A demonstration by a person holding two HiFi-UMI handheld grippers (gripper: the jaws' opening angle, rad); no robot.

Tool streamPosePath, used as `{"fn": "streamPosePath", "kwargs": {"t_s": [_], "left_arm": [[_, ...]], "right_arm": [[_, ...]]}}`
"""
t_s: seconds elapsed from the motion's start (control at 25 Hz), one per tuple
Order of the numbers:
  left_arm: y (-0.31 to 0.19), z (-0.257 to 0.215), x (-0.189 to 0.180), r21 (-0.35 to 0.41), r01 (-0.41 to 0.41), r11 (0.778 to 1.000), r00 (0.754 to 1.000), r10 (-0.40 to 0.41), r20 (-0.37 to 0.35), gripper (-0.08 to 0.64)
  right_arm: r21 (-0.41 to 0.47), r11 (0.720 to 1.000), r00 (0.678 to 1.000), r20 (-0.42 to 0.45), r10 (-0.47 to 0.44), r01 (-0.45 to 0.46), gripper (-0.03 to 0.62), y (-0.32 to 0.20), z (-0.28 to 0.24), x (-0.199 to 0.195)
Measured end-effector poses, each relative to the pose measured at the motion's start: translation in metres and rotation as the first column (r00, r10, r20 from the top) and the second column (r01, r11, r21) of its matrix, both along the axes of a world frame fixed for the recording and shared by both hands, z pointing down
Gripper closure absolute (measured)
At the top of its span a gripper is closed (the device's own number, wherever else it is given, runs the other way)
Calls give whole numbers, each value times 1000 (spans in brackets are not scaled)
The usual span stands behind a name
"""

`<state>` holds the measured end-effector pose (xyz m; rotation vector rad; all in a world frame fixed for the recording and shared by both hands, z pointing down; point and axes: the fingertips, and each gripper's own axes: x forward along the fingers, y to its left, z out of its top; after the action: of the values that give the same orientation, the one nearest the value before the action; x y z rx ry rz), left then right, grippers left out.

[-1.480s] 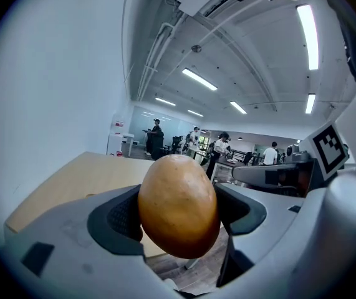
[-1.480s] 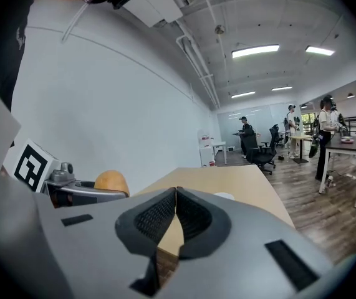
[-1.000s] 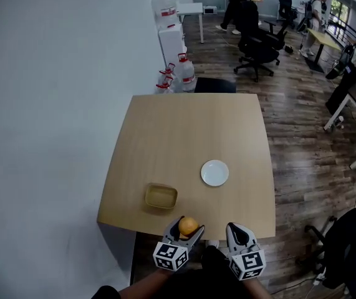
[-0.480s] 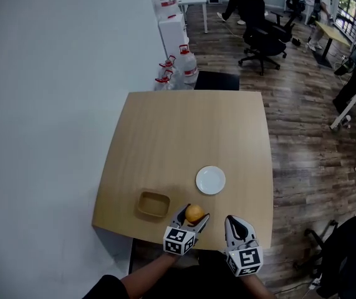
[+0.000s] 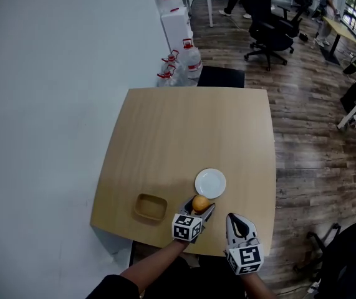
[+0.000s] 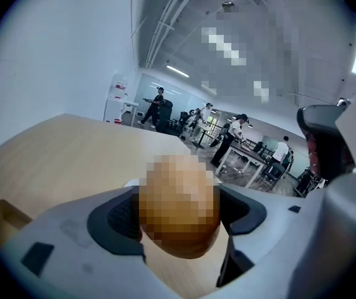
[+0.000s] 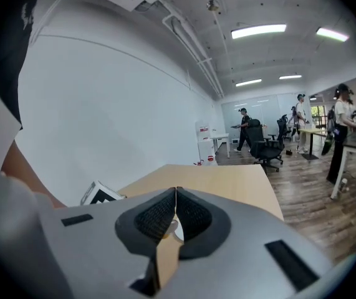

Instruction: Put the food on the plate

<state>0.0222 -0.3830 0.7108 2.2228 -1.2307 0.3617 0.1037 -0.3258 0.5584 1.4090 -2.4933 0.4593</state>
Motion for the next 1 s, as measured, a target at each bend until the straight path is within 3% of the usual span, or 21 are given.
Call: {"fn": "streamPosePath", "kwargs": {"t_s": [0.4,0.68,0.88,1.0], "left_arm": [[-48,51,-3,-55,56,997,998,-54,39,232],[-73,76,-8,-109,87,990,996,-88,-4,233],[-84,88,0,-159,63,985,997,-68,-25,232],[-86,100,9,-207,10,978,1000,-6,21,233]], "right_arm": [[-27,1000,999,47,12,-11,532,-25,-2,-2],[-67,998,997,80,22,-16,532,-26,10,-10],[-95,995,997,56,48,-42,531,-24,16,0],[-111,993,998,41,41,-36,531,-24,19,4]]}}
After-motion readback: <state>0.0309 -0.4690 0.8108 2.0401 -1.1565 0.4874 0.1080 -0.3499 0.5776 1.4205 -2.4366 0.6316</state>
